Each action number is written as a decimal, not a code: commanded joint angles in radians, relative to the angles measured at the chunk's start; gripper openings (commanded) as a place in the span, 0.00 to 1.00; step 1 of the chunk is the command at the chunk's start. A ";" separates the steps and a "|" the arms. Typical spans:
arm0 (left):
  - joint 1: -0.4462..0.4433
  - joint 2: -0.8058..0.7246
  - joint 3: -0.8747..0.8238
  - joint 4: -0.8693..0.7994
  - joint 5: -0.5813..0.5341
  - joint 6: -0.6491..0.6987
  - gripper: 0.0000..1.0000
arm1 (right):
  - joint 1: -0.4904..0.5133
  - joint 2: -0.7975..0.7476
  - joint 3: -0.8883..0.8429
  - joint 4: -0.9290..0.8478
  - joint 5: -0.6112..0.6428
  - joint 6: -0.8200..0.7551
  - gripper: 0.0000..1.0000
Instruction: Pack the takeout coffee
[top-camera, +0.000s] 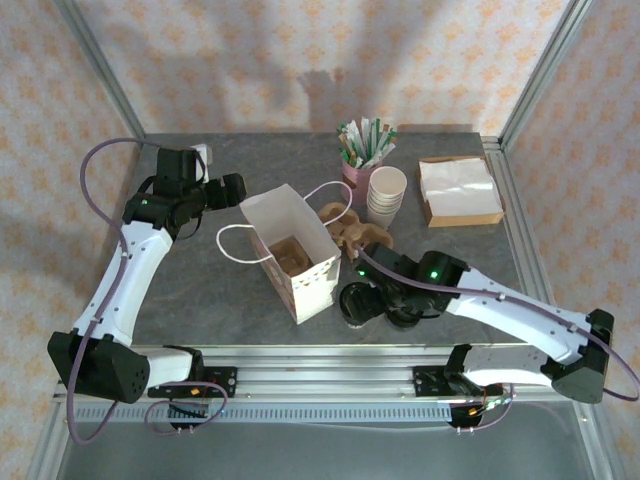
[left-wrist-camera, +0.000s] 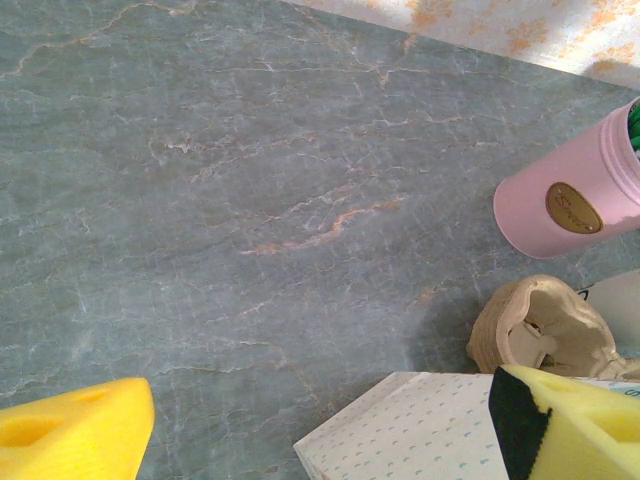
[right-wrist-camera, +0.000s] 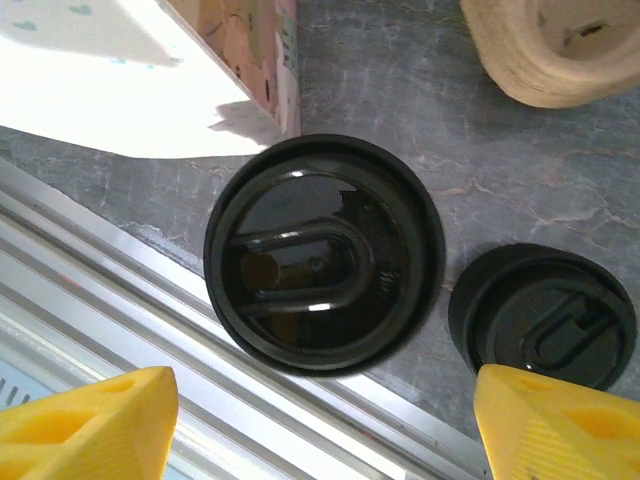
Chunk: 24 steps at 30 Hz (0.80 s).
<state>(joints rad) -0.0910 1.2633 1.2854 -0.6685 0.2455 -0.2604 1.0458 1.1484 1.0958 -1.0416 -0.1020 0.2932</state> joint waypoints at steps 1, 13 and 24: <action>0.005 -0.017 -0.013 -0.013 -0.017 0.020 0.89 | 0.013 0.024 -0.012 0.051 0.010 -0.020 0.79; 0.006 -0.016 -0.015 -0.013 -0.012 0.020 0.89 | 0.016 0.085 -0.044 0.106 0.013 -0.015 0.81; 0.005 -0.013 -0.014 -0.014 -0.012 0.020 0.89 | 0.020 0.132 -0.042 0.094 0.068 -0.023 0.81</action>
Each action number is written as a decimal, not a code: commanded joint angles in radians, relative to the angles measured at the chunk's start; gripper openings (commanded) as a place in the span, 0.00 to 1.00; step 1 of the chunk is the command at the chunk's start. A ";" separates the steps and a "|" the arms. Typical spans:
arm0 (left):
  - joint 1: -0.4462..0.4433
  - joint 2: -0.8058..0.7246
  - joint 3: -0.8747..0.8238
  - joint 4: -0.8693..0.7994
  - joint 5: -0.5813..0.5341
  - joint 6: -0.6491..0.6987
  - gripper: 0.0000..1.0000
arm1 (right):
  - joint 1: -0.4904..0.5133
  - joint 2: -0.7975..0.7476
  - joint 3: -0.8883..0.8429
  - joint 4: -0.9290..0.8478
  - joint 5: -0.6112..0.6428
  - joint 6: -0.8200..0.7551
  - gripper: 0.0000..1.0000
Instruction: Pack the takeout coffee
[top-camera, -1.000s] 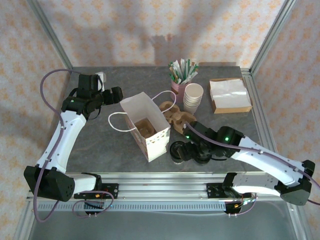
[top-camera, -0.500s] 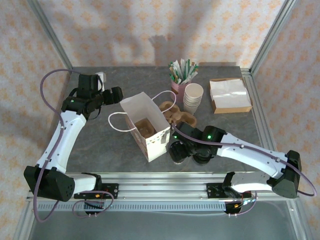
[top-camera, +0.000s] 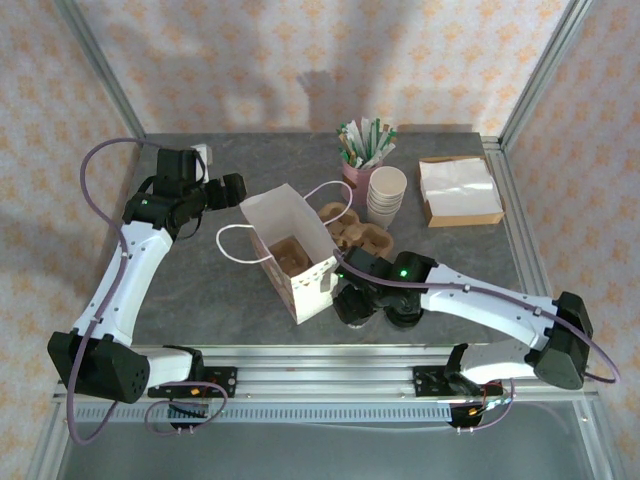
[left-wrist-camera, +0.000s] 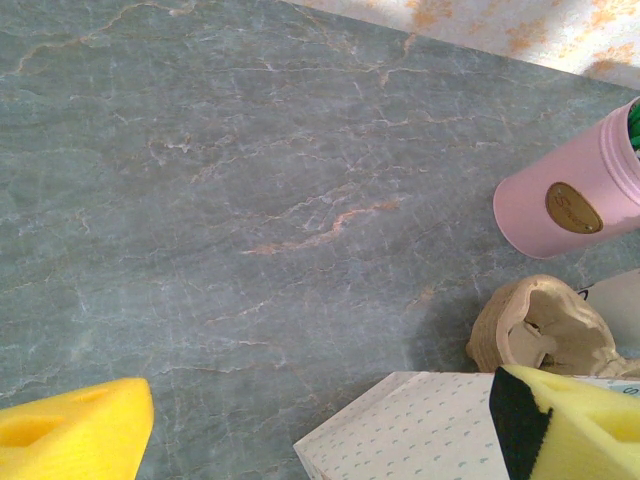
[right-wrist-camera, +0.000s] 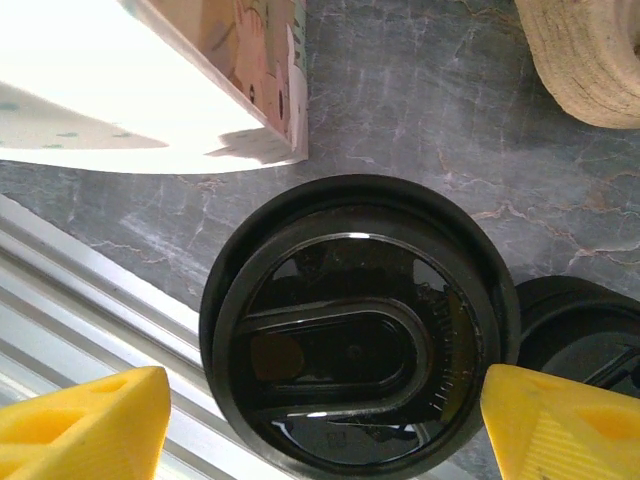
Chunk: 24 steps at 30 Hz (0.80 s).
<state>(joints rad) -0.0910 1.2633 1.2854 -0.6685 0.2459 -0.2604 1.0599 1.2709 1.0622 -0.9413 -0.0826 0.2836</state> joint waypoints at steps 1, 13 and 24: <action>0.005 -0.013 -0.015 -0.013 -0.012 0.020 0.89 | 0.005 0.012 -0.010 -0.007 0.054 -0.014 0.81; 0.006 -0.014 -0.015 -0.013 -0.009 0.018 0.89 | 0.008 0.007 0.022 -0.027 0.078 -0.012 0.81; 0.006 -0.012 -0.015 -0.012 -0.008 0.019 0.89 | 0.007 -0.010 0.024 -0.029 0.085 -0.010 0.80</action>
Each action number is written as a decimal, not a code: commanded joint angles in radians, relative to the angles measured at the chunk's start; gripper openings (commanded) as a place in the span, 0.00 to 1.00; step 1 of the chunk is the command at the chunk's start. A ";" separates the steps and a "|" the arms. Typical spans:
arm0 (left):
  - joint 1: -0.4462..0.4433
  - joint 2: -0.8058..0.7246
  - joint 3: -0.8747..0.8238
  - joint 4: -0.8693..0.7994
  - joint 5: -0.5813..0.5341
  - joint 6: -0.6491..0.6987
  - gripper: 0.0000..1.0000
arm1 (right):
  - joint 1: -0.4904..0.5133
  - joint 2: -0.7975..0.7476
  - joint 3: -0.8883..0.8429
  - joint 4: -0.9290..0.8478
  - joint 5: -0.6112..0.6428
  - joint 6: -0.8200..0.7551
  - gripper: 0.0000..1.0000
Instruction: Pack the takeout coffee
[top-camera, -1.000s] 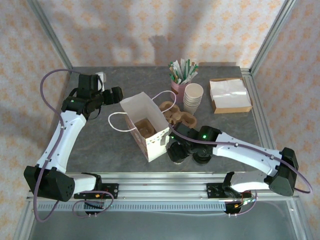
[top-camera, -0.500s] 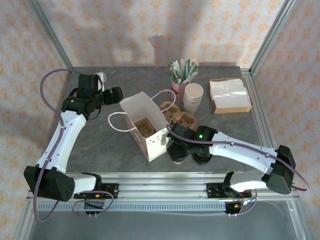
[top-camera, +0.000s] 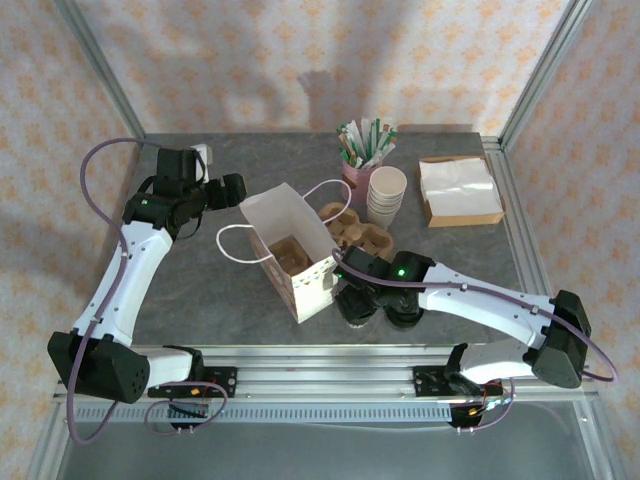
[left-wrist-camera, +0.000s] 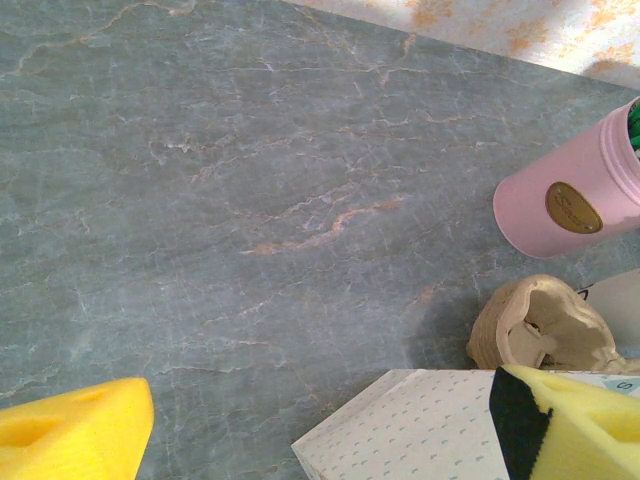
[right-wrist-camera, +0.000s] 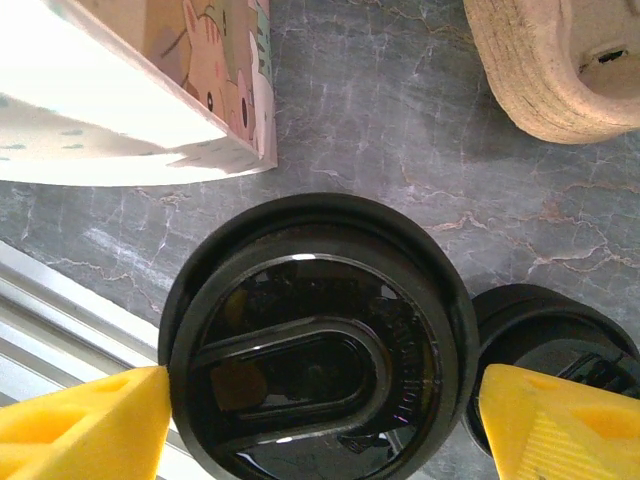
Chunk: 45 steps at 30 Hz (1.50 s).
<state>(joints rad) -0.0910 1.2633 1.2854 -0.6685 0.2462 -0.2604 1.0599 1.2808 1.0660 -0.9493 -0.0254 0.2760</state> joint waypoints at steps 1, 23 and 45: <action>0.005 -0.013 -0.015 -0.013 -0.008 0.018 0.89 | 0.008 -0.017 0.018 -0.017 0.025 -0.001 0.80; 0.005 -0.013 -0.016 -0.011 -0.002 0.017 0.89 | 0.007 0.021 -0.015 0.023 0.010 -0.005 0.78; 0.006 -0.011 -0.016 -0.011 -0.005 0.016 0.89 | 0.008 0.032 -0.048 0.038 0.014 0.014 0.73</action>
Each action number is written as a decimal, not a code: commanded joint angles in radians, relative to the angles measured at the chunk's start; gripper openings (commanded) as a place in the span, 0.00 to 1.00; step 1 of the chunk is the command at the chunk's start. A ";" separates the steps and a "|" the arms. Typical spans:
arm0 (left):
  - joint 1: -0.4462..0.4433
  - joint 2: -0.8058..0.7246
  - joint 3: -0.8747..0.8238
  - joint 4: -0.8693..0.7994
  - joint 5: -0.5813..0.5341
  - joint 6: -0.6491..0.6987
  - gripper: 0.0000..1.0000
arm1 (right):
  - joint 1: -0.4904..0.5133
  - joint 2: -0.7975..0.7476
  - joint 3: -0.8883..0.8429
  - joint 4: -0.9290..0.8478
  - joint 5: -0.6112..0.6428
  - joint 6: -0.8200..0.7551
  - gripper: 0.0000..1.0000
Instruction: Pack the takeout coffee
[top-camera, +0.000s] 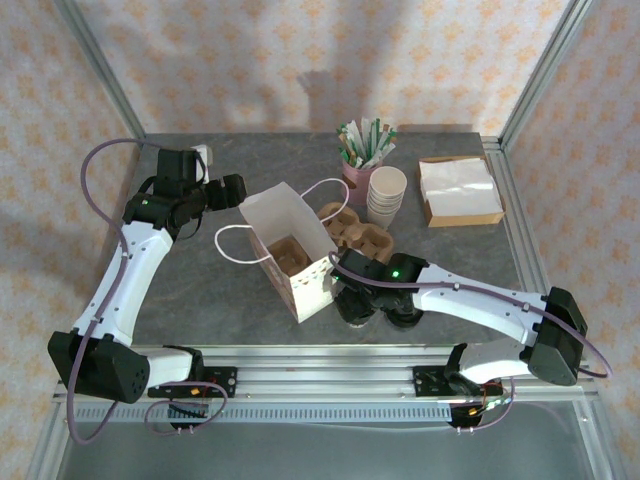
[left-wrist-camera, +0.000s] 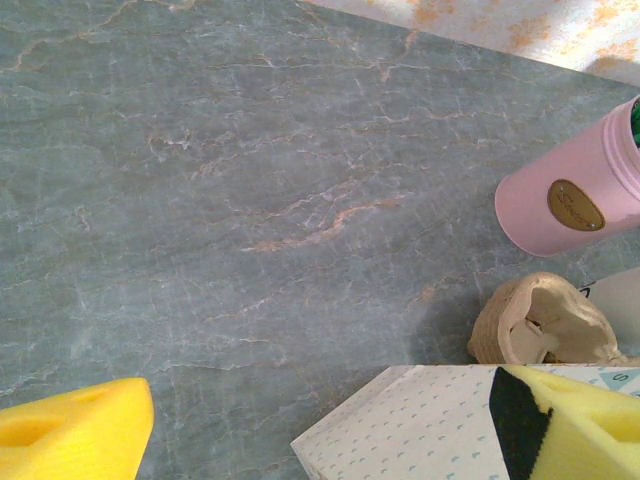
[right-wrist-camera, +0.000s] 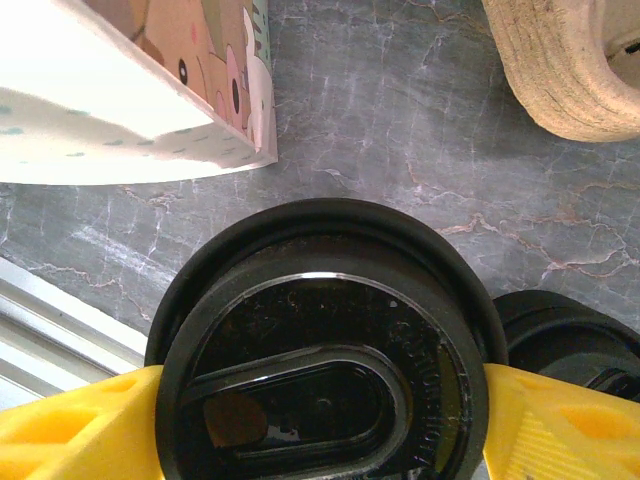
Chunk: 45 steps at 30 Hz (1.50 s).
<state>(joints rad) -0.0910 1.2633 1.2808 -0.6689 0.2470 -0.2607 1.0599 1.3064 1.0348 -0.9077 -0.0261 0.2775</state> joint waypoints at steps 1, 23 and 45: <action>0.006 -0.011 -0.012 -0.010 -0.006 0.017 0.89 | 0.008 0.006 -0.014 -0.008 0.017 0.014 0.72; 0.005 -0.012 -0.011 -0.010 -0.009 0.014 0.89 | 0.008 -0.219 0.220 -0.310 0.182 0.144 0.67; 0.006 -0.017 -0.015 -0.002 -0.014 0.013 0.89 | 0.007 -0.094 0.868 -0.417 0.297 -0.086 0.66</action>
<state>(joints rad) -0.0910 1.2633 1.2808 -0.6689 0.2466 -0.2607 1.0599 1.1801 1.8584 -1.3479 0.2718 0.2546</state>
